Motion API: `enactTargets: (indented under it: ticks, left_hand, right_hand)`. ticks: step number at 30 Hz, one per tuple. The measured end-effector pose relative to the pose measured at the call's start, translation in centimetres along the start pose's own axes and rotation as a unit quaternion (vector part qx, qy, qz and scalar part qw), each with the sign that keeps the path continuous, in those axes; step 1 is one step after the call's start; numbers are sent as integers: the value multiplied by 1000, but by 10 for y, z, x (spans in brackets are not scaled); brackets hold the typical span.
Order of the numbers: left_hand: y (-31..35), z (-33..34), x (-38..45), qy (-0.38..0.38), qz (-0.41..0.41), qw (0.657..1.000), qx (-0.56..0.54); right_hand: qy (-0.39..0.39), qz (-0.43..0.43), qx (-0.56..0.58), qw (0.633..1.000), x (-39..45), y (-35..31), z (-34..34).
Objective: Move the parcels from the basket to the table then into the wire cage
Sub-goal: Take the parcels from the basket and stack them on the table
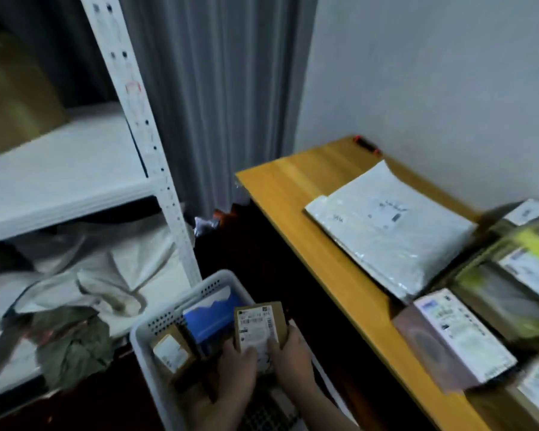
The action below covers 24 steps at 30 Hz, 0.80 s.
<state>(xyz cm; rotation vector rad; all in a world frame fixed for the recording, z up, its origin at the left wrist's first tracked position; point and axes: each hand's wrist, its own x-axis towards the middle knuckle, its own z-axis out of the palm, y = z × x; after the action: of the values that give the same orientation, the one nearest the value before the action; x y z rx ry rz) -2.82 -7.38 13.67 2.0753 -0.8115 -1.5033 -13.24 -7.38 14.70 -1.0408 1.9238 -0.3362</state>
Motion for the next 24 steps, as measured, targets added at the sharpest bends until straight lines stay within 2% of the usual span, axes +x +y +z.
enactTargets:
  ticks: [2, 5, 10, 16, 21, 24]
  left_hand:
    - [29, -5, -19, -16, 54, 998, 27]
    - [75, -5, -54, 3, 129, 989, 75]
    - [131, 7, -105, -7, 292, 940, 177]
    - [171, 50, -168, -60, 407, 871, 270]
    - [177, 103, -217, -104, 466, 818, 321]
    - [172, 136, -244, -132, 481, 798, 339]
  right_hand:
    - [32, -29, -16, 999, -16, -22, -32]
    - [94, -61, -43, 993, -41, -45, -71]
    - [210, -115, -26, 971, -84, -56, -138]
    - [306, -77, -10, 949, -125, -31, -207]
    - [376, -28, 23, 926, -157, 18, -253]
    - [412, 10, 51, 910, -175, 54, -274]
